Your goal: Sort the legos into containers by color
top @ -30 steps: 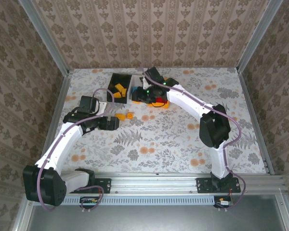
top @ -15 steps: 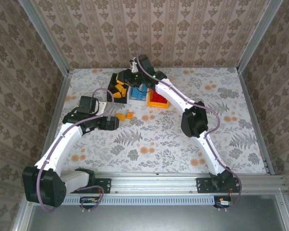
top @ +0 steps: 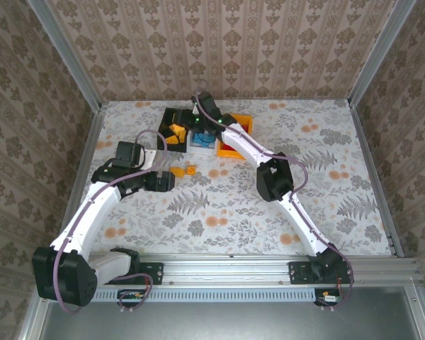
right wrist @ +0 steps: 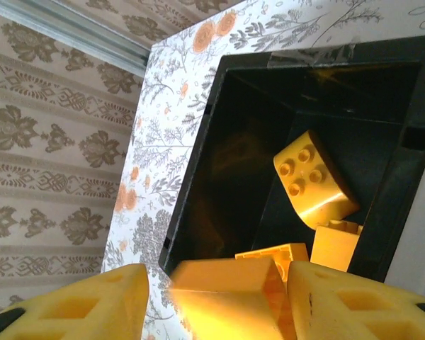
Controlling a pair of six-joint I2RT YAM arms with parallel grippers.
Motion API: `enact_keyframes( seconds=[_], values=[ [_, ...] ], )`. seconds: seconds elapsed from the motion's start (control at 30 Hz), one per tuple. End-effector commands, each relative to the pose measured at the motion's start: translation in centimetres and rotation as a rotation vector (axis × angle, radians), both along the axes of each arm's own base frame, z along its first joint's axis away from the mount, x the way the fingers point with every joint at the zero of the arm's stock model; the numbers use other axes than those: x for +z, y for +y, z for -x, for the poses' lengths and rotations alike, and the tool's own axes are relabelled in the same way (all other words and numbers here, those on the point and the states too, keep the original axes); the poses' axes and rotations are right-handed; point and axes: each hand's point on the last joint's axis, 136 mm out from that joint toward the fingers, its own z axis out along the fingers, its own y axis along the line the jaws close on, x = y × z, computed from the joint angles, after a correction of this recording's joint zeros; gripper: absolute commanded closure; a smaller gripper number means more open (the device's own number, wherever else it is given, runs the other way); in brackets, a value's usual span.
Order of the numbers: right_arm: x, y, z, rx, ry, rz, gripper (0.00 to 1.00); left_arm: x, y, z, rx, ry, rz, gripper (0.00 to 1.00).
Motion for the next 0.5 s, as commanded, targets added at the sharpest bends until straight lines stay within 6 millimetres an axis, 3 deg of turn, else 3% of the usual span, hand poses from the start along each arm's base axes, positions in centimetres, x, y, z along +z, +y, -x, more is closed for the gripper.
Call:
enact_keyframes(
  seconds=[0.0,0.23,0.33,0.47],
  values=[
    [3.6,0.1,-1.0,-0.011,-0.115,-0.028,0.42,0.2,-0.1,0.5,-0.023,-0.005,-0.004,0.00],
    [6.8,-0.4,0.7,0.032,-0.129,0.014,0.40,0.3,0.0,0.4,-0.022,-0.010,-0.003,0.00],
    [7.6,-1.4,2.7,0.036,-0.093,0.096,0.40,0.5,0.0,0.4,-0.020,-0.016,-0.002,0.00],
    [7.2,-3.0,6.6,0.066,-0.019,0.252,0.37,0.6,0.1,0.4,-0.019,-0.019,-0.001,0.00]
  ],
)
